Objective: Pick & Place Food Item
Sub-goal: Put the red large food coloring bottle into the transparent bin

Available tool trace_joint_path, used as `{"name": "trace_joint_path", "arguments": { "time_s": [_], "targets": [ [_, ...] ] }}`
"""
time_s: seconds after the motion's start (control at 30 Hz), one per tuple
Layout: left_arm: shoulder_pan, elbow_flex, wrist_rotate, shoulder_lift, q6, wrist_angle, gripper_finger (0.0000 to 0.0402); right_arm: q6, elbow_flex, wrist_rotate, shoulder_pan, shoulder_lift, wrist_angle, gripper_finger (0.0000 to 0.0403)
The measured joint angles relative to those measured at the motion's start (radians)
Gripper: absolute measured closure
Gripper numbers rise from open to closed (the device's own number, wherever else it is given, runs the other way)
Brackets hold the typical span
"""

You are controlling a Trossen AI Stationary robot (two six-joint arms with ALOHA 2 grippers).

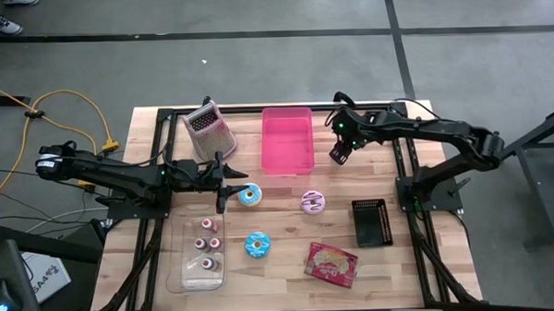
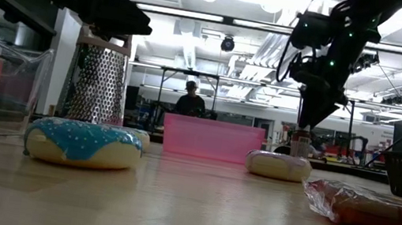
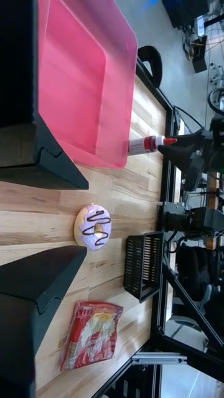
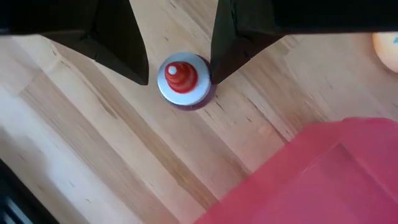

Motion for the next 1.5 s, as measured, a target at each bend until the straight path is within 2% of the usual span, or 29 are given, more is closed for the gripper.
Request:
{"name": "trace_joint_path", "arguments": {
  "time_s": [1.5],
  "targets": [
    [0.0,0.0,-0.002,0.0,0.0,0.0,0.025,-0.007,0.0,-0.008,0.008,0.006,0.006,0.0243]
  ]
}}
